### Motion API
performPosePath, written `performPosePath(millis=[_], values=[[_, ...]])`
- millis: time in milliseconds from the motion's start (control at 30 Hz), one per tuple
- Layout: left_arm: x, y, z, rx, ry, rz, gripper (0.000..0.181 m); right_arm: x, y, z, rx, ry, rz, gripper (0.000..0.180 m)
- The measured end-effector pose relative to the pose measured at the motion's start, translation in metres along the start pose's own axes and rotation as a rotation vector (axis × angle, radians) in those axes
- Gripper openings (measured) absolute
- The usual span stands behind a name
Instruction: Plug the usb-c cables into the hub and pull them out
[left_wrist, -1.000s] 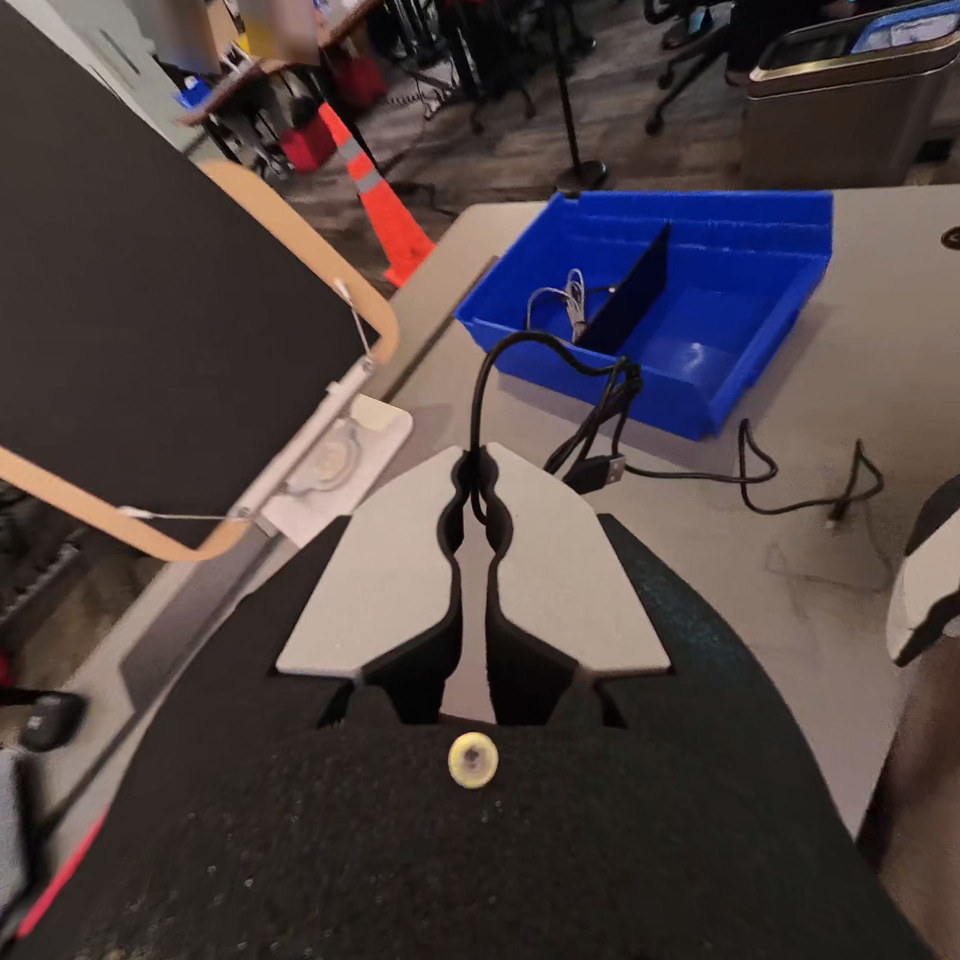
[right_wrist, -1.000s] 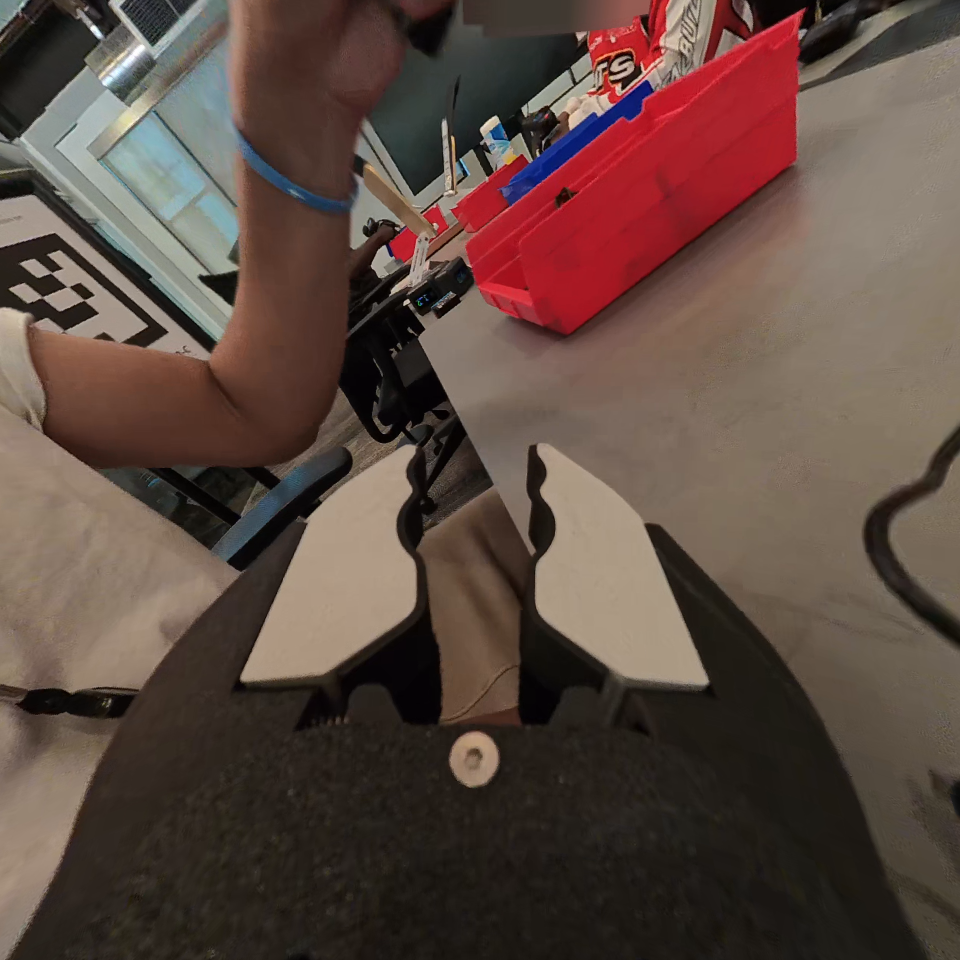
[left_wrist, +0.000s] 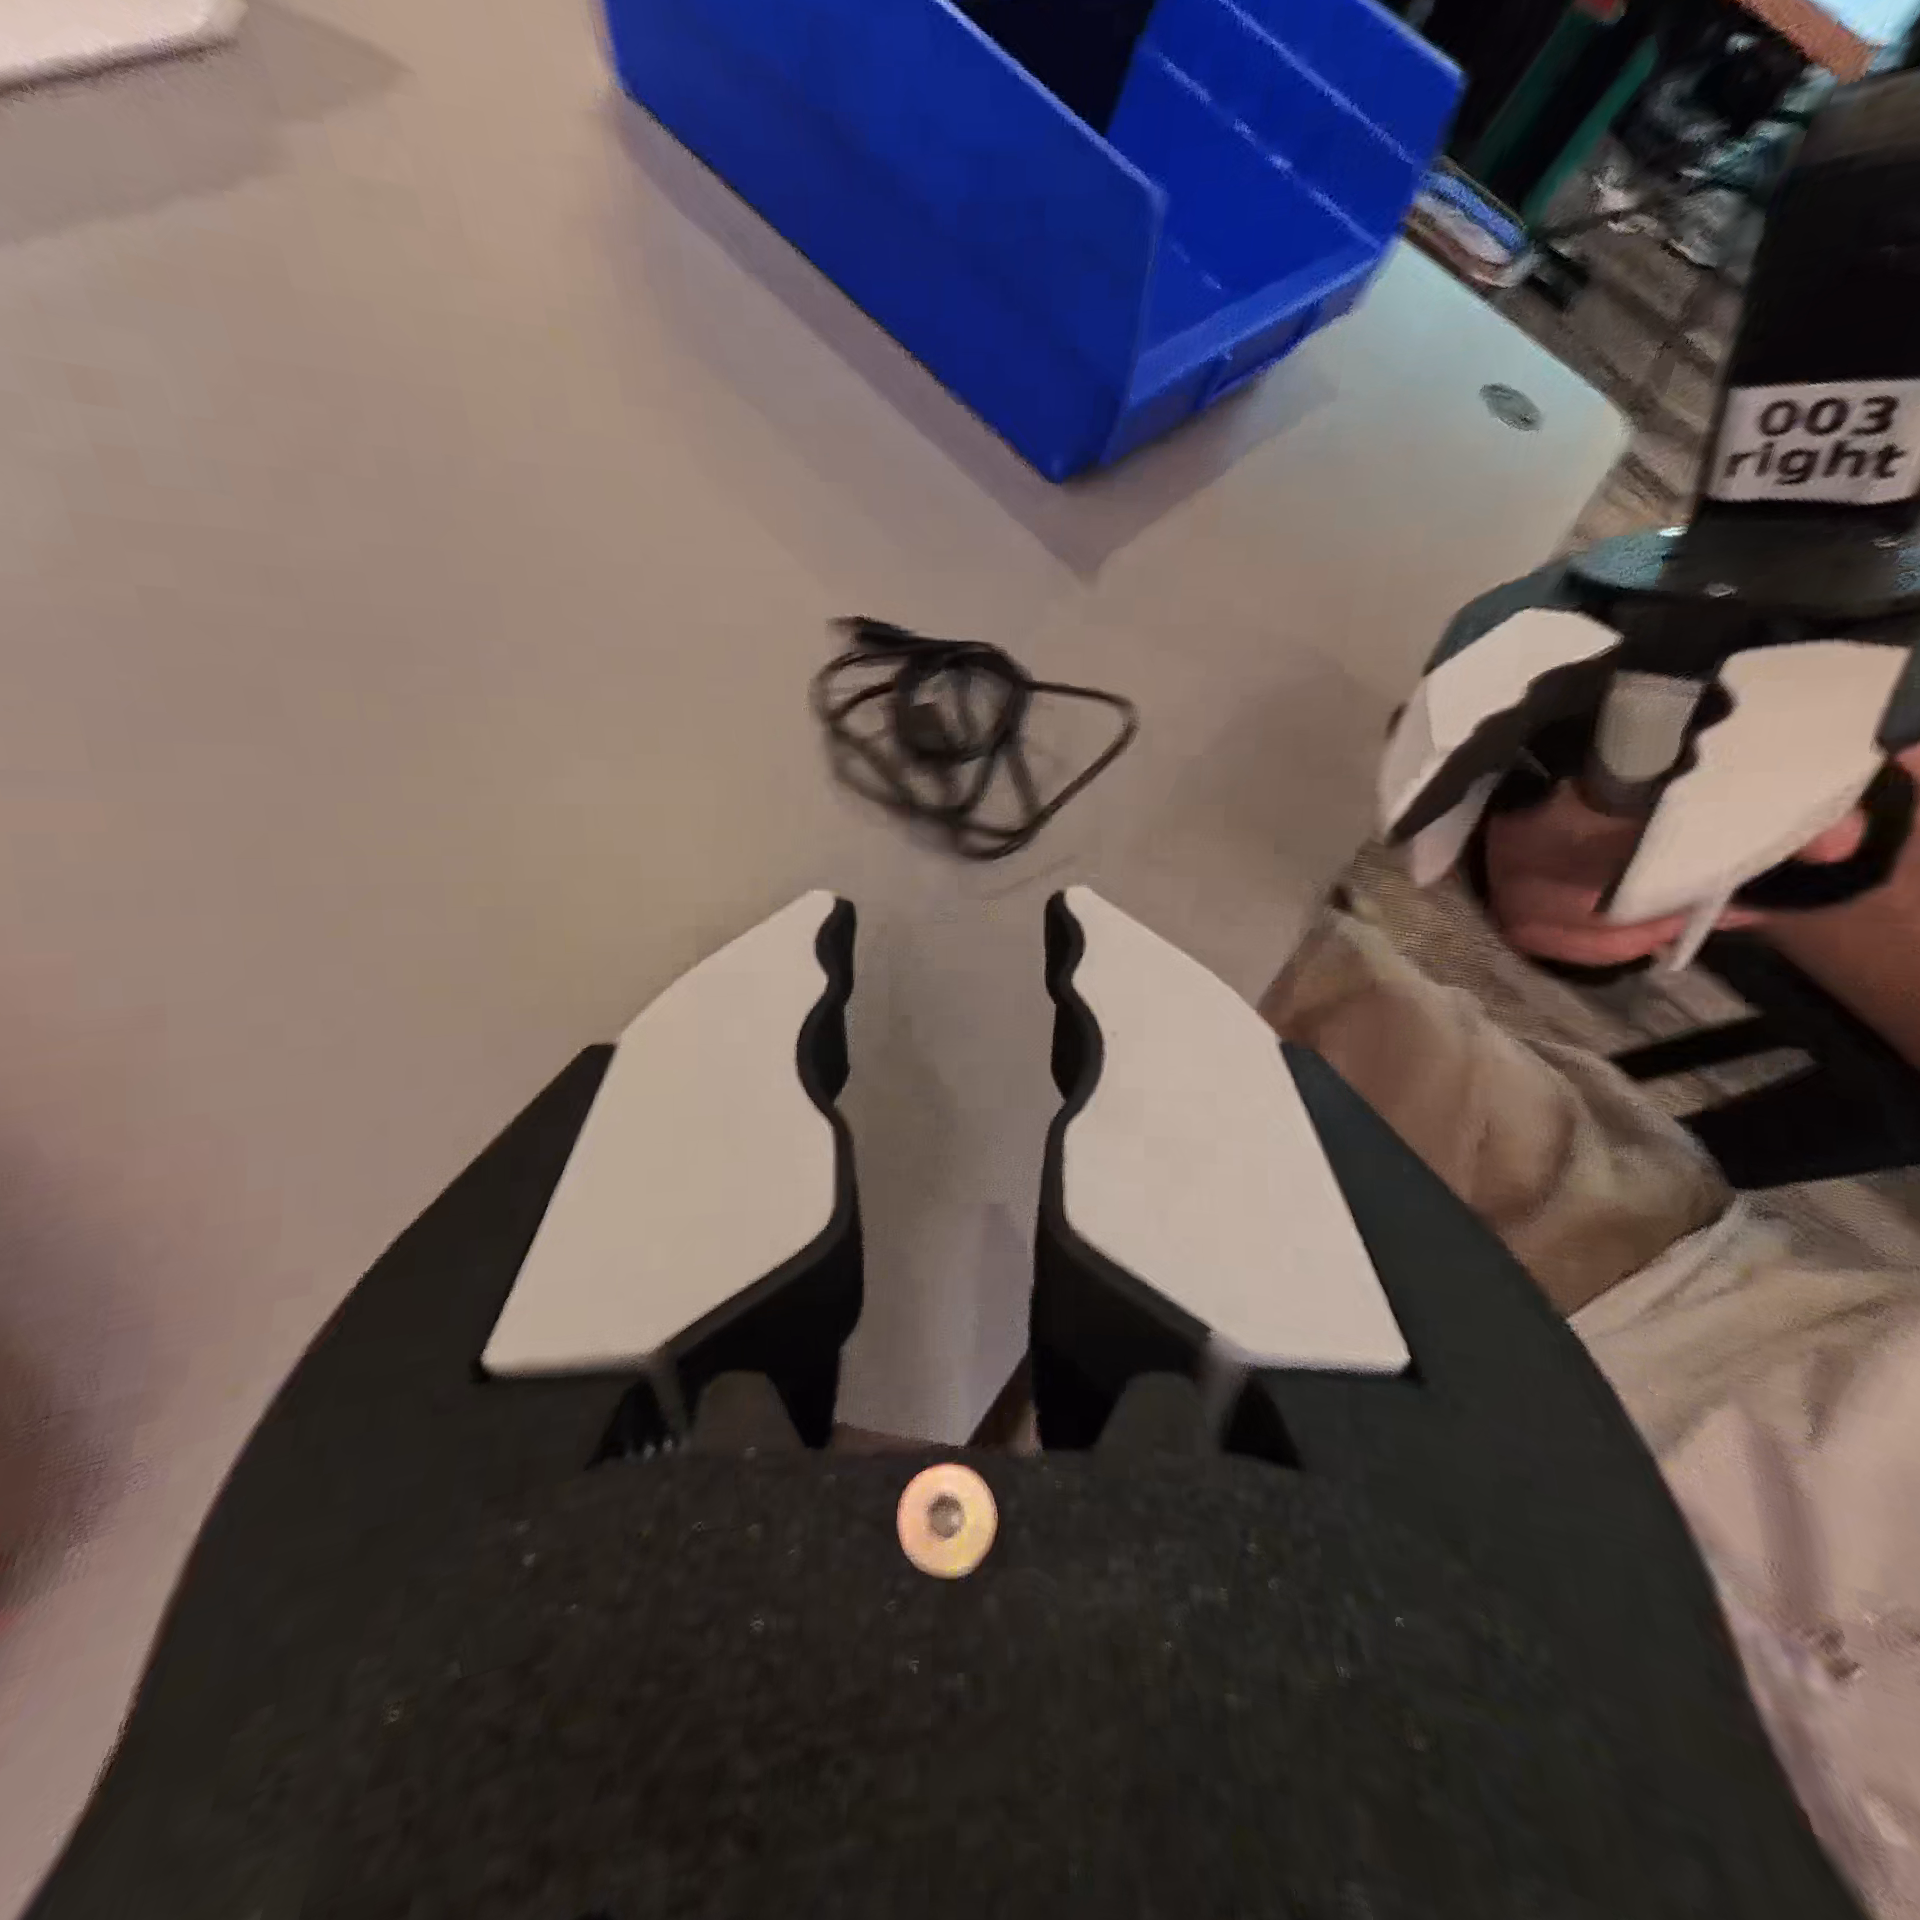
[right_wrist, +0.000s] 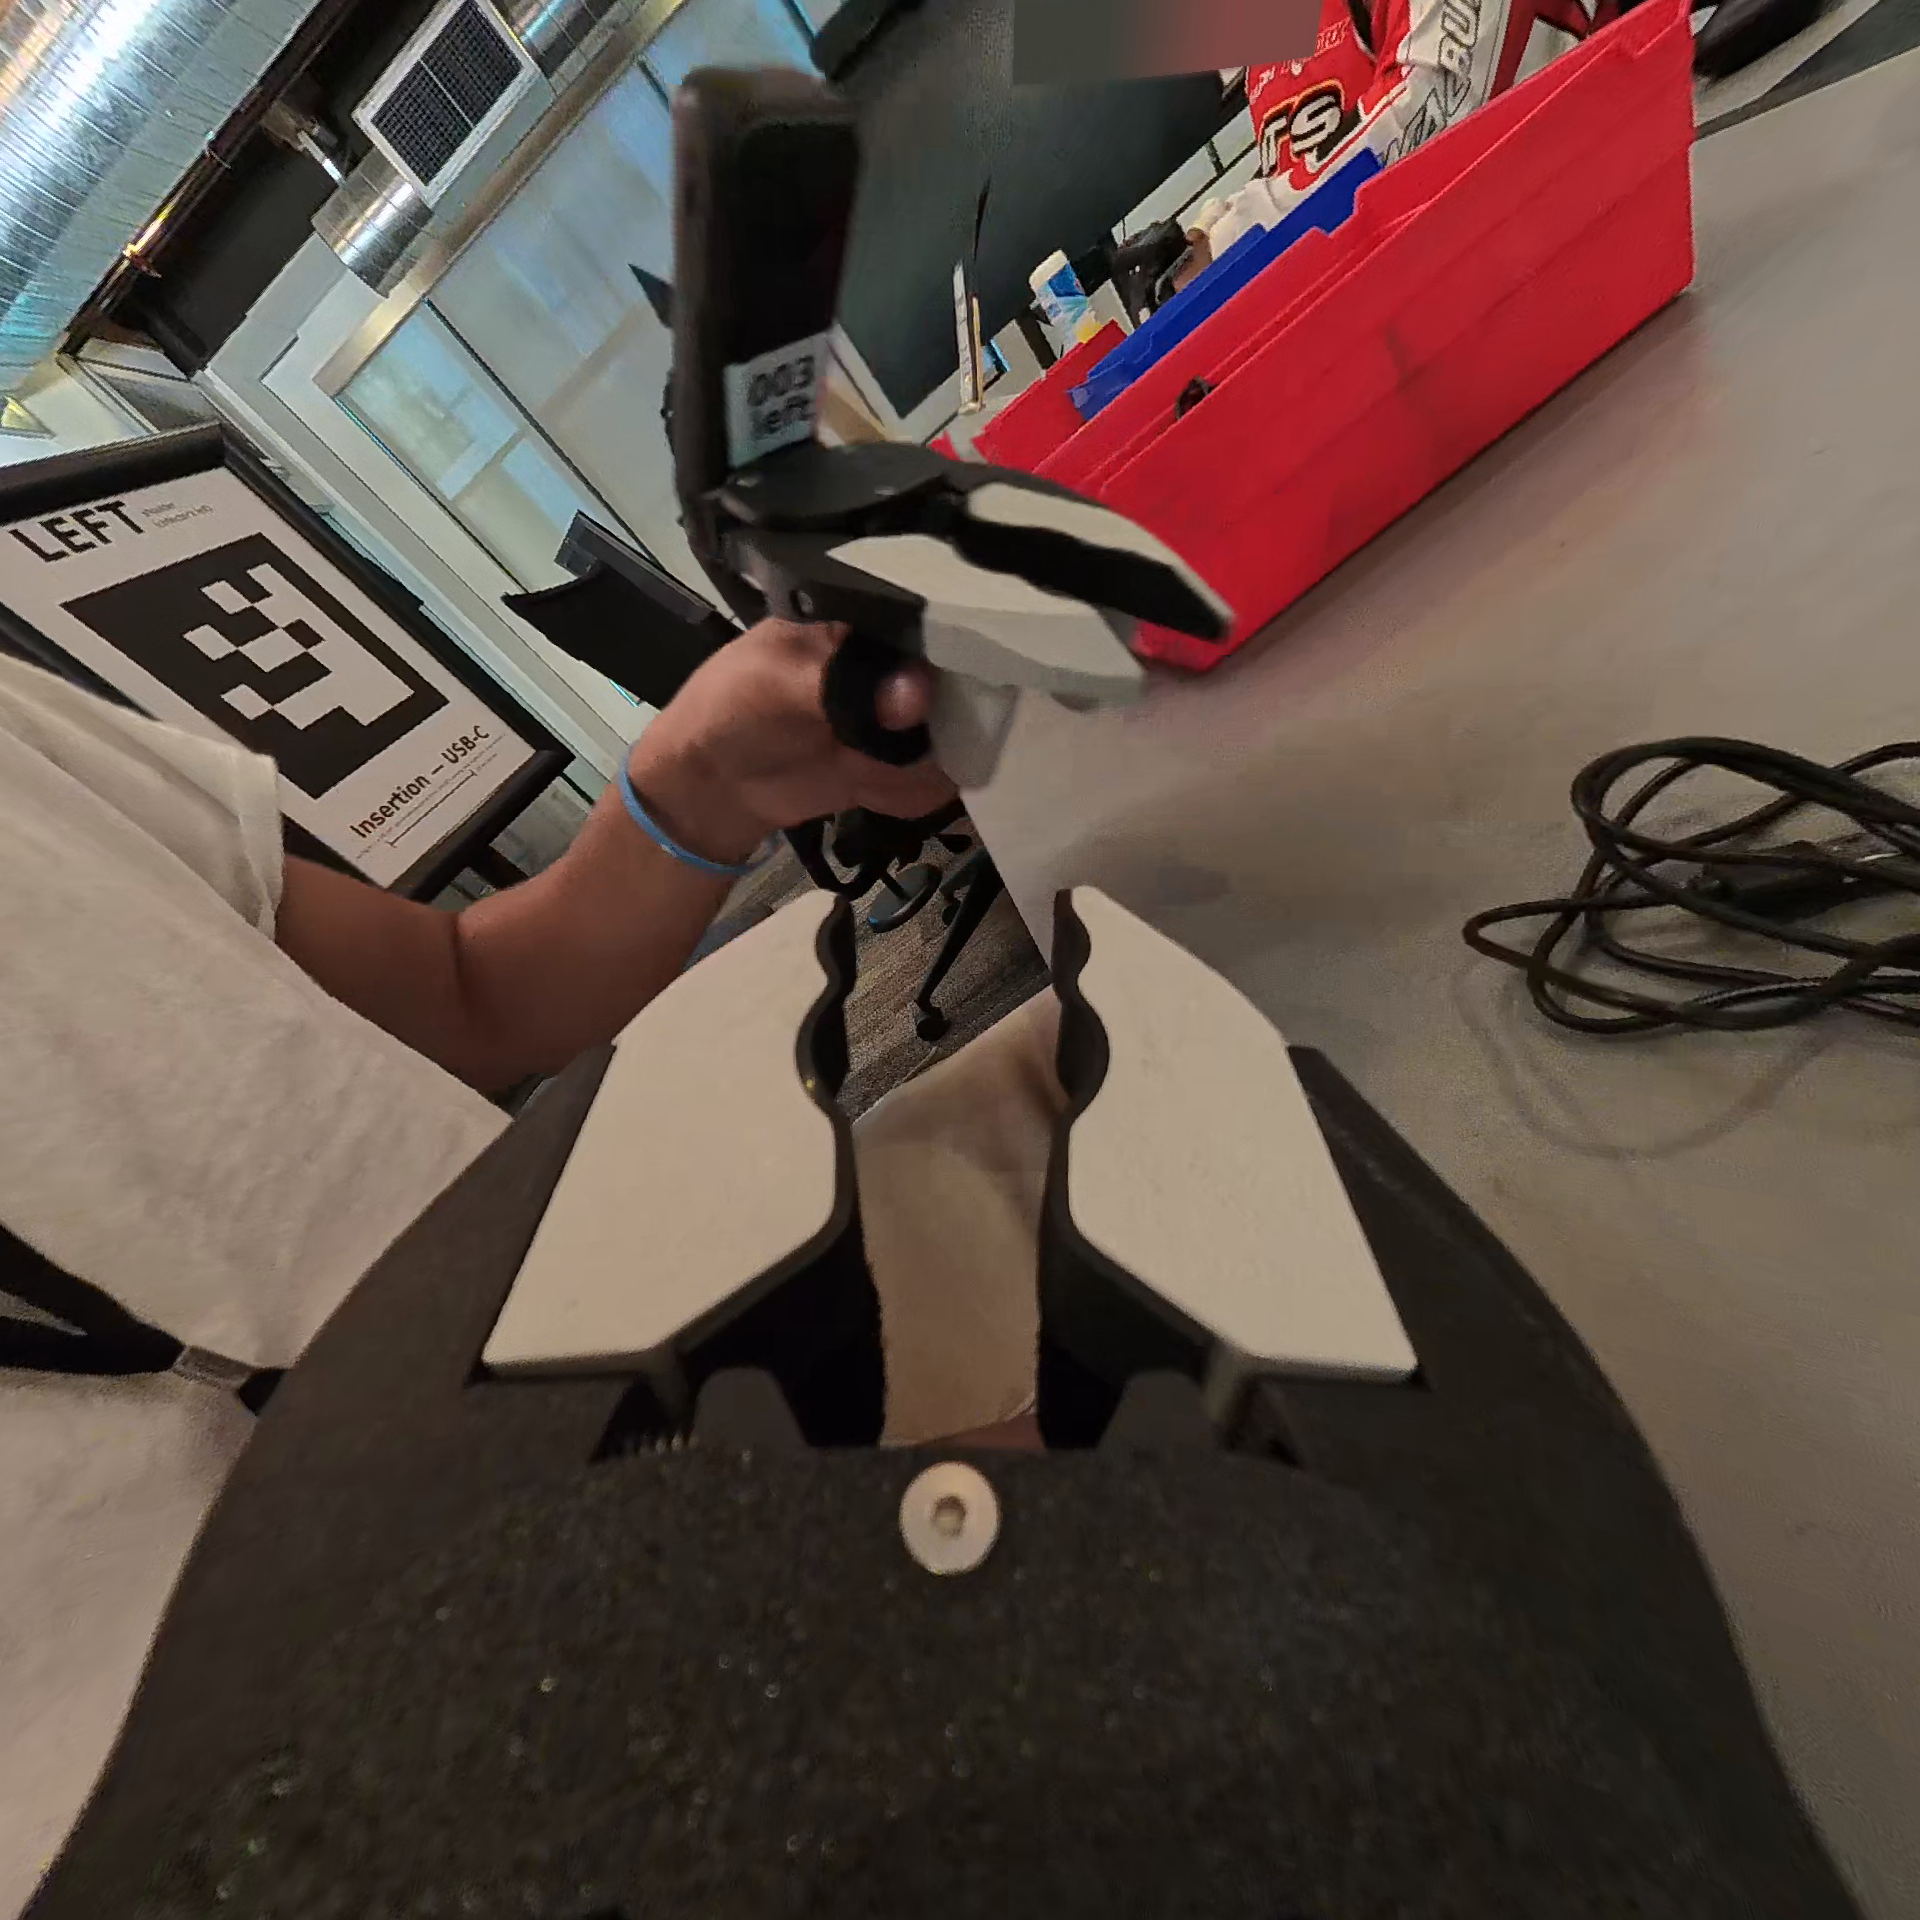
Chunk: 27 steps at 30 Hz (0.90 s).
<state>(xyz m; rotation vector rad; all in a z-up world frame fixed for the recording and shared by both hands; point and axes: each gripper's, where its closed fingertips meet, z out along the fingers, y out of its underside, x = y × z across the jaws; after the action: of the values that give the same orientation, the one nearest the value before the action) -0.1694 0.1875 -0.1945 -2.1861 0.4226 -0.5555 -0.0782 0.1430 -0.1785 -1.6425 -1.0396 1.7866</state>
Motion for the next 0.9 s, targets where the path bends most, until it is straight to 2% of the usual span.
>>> performPosePath(millis=[133,200,267,300,400,467,567,633,700,767,900], values=[[-0.097,0.006,-0.096,0.02,-0.383,0.018,0.033,-0.001,0.001,0.002,-0.004,-0.016,0.017,0.035],[-0.149,0.014,-0.134,-0.019,-0.485,-0.035,0.038,-0.002,0.002,0.005,-0.012,-0.024,0.017,0.035],[-0.197,0.034,-0.153,-0.157,-0.541,-0.087,0.048,-0.003,0.004,0.009,-0.024,-0.03,0.012,0.035],[-0.22,0.042,-0.159,-0.246,-0.585,-0.06,0.05,-0.003,0.005,0.01,-0.032,-0.031,0.01,0.035],[-0.27,0.054,-0.162,-0.474,-0.663,0.245,0.045,-0.002,0.007,0.014,-0.051,-0.028,0.001,0.035],[-0.286,0.055,-0.155,-0.588,-0.615,0.378,0.042,-0.001,0.01,0.015,-0.064,-0.026,0.0,0.035],[-0.305,0.056,-0.143,-0.701,-0.561,0.466,0.03,0.0,0.012,0.015,-0.077,-0.017,-0.002,0.035],[-0.32,0.075,-0.146,-0.871,-0.555,0.507,0.03,0.001,0.013,0.014,-0.081,-0.011,-0.005,0.035],[-0.338,0.087,-0.158,-1.037,-0.627,0.615,0.015,0.001,0.015,0.013,-0.086,-0.002,-0.009,0.035],[-0.339,0.087,-0.162,-1.073,-0.66,0.65,0.008,0.001,0.016,0.01,-0.087,0.007,-0.016,0.035],[-0.326,0.036,-0.179,-0.861,-0.846,0.671,0.002,0.001,0.014,0.007,-0.072,0.008,-0.001,0.035]])
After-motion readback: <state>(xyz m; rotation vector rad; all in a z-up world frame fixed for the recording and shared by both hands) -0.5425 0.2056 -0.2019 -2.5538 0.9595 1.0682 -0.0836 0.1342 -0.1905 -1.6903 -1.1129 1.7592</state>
